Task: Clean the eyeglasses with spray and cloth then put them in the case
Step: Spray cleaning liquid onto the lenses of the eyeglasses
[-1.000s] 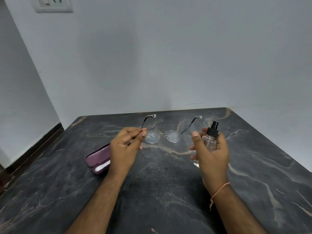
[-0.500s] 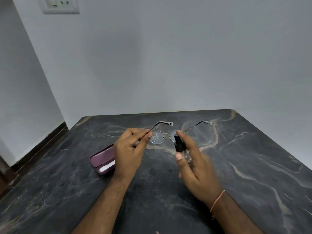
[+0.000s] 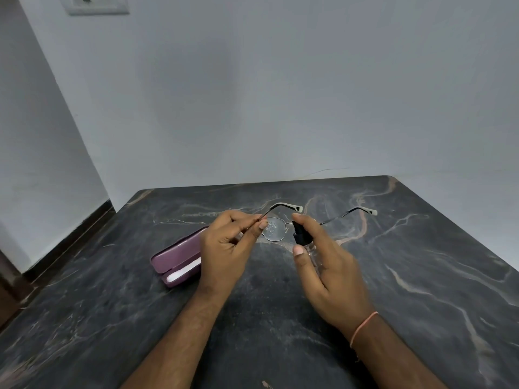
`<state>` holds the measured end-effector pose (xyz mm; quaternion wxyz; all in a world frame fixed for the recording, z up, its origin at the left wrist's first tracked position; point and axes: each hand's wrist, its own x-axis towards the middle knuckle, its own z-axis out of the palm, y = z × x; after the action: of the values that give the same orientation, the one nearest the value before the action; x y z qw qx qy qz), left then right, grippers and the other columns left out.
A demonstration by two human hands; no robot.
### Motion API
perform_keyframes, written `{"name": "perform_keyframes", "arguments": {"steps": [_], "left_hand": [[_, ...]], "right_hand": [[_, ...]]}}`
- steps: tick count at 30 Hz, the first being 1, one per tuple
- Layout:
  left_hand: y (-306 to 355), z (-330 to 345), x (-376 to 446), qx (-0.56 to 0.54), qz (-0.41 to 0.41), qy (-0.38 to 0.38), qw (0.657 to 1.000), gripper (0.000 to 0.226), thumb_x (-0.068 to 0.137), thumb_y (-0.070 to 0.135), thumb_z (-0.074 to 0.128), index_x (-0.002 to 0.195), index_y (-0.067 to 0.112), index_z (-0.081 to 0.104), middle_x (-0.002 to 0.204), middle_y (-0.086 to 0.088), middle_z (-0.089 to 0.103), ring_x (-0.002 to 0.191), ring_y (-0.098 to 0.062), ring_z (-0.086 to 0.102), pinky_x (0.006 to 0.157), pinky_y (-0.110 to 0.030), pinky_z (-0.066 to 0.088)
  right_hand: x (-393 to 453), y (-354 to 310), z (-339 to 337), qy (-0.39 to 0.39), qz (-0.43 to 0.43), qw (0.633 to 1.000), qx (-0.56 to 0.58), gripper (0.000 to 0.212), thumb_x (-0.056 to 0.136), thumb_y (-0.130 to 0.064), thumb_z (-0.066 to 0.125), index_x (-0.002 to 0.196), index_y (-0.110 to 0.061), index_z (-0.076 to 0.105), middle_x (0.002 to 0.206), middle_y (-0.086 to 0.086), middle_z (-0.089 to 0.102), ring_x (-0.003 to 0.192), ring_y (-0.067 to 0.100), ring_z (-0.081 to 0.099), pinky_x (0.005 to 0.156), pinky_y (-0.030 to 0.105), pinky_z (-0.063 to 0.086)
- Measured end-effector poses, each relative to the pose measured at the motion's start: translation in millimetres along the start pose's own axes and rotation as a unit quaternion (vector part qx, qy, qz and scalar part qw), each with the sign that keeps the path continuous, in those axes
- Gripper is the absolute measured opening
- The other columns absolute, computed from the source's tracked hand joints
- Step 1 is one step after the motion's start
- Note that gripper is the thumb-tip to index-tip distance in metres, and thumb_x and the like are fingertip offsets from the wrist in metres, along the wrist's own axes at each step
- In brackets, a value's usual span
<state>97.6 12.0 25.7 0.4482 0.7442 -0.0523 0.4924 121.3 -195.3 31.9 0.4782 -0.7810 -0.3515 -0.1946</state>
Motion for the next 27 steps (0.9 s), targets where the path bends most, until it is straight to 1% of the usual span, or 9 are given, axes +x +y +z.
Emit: {"name": "perform_keyframes", "arguments": {"steps": [2,5,9,11,15,18,20,23,27], "left_hand": [[-0.5,0.9,-0.2,0.0,-0.001,-0.001,1.0,0.02,0.094,0.021,0.081,0.11,0.011,0.086,0.092,-0.001,0.076,0.082,-0.016,0.072,0.065,-0.034,0.059],[0.5,1.7,0.0,0.007,-0.002,-0.002,1.0,0.022,0.094,0.024,0.081,0.11,0.01,0.086,0.093,0.0,0.076,0.084,-0.016,0.072,0.066,-0.033,0.06],[1.5,1.0,-0.5,0.005,-0.004,0.0,1.0,0.02,0.094,0.021,0.081,0.111,0.012,0.086,0.093,0.001,0.077,0.084,-0.015,0.072,0.067,-0.028,0.058],[1.9,0.9,-0.1,0.008,-0.006,-0.001,1.0,0.02,0.094,0.021,0.081,0.111,0.011,0.086,0.093,0.001,0.076,0.084,-0.014,0.072,0.067,-0.024,0.057],[1.7,-0.8,0.6,0.015,-0.007,0.005,1.0,0.019,0.094,0.02,0.081,0.11,0.011,0.086,0.093,0.0,0.076,0.082,-0.017,0.071,0.067,-0.022,0.054],[-1.6,-5.4,3.8,0.035,0.003,0.017,0.999,0.019,0.095,0.021,0.081,0.11,0.011,0.086,0.094,0.001,0.077,0.081,-0.016,0.071,0.066,-0.022,0.054],[-3.1,-9.2,6.9,0.051,0.006,0.029,0.998,0.018,0.095,0.021,0.081,0.109,0.01,0.086,0.095,0.001,0.077,0.081,-0.014,0.071,0.068,-0.02,0.053],[-3.0,-14.5,8.5,0.071,0.012,0.037,0.997,0.017,0.095,0.018,0.081,0.108,0.008,0.086,0.095,0.0,0.076,0.084,-0.007,0.07,0.07,-0.016,0.052],[-1.0,-17.2,7.9,0.083,0.018,0.034,0.996,0.017,0.095,0.018,0.081,0.108,0.007,0.086,0.094,0.0,0.076,0.084,-0.006,0.069,0.071,-0.014,0.051]], "right_hand": [[0.3,1.3,1.0,0.003,-0.005,1.0,0.001,0.05,0.106,-0.024,0.06,0.152,-0.04,0.048,0.122,-0.036,0.061,0.099,-0.017,0.061,0.083,0.002,0.042],[-0.1,3.9,1.7,-0.002,-0.005,1.0,-0.006,0.044,0.106,-0.022,0.062,0.146,-0.035,0.053,0.107,-0.036,0.061,0.081,-0.017,0.059,0.073,0.003,0.038],[-0.7,2.4,1.7,0.002,0.009,1.0,0.003,0.046,0.106,-0.023,0.061,0.148,-0.039,0.051,0.112,-0.032,0.065,0.092,-0.016,0.063,0.08,0.004,0.043],[-0.9,3.4,2.1,0.011,0.02,1.0,-0.004,0.049,0.106,-0.024,0.06,0.152,-0.039,0.049,0.109,-0.028,0.065,0.085,-0.022,0.057,0.078,0.0,0.04],[0.0,7.0,-0.1,0.029,0.036,0.999,-0.019,0.052,0.107,-0.032,0.057,0.156,-0.045,0.044,0.133,-0.018,0.07,0.105,-0.014,0.063,0.089,0.0,0.041],[1.4,9.0,-2.0,0.048,0.054,0.996,-0.042,0.052,0.108,-0.034,0.053,0.158,-0.046,0.041,0.126,-0.018,0.071,0.09,-0.014,0.06,0.083,0.0,0.041],[2.8,10.5,-3.7,0.049,0.064,0.995,-0.063,0.055,0.109,-0.037,0.05,0.16,-0.049,0.036,0.129,-0.021,0.067,0.091,-0.013,0.057,0.082,0.007,0.043],[3.6,12.0,-6.0,0.044,0.079,0.993,-0.072,0.058,0.107,-0.038,0.051,0.161,-0.051,0.033,0.133,-0.017,0.067,0.102,-0.01,0.054,0.085,0.027,0.052],[3.3,11.7,-6.2,0.051,0.08,0.993,-0.073,0.057,0.107,-0.036,0.053,0.16,-0.049,0.037,0.131,-0.015,0.069,0.104,-0.01,0.054,0.09,0.033,0.057]]}}
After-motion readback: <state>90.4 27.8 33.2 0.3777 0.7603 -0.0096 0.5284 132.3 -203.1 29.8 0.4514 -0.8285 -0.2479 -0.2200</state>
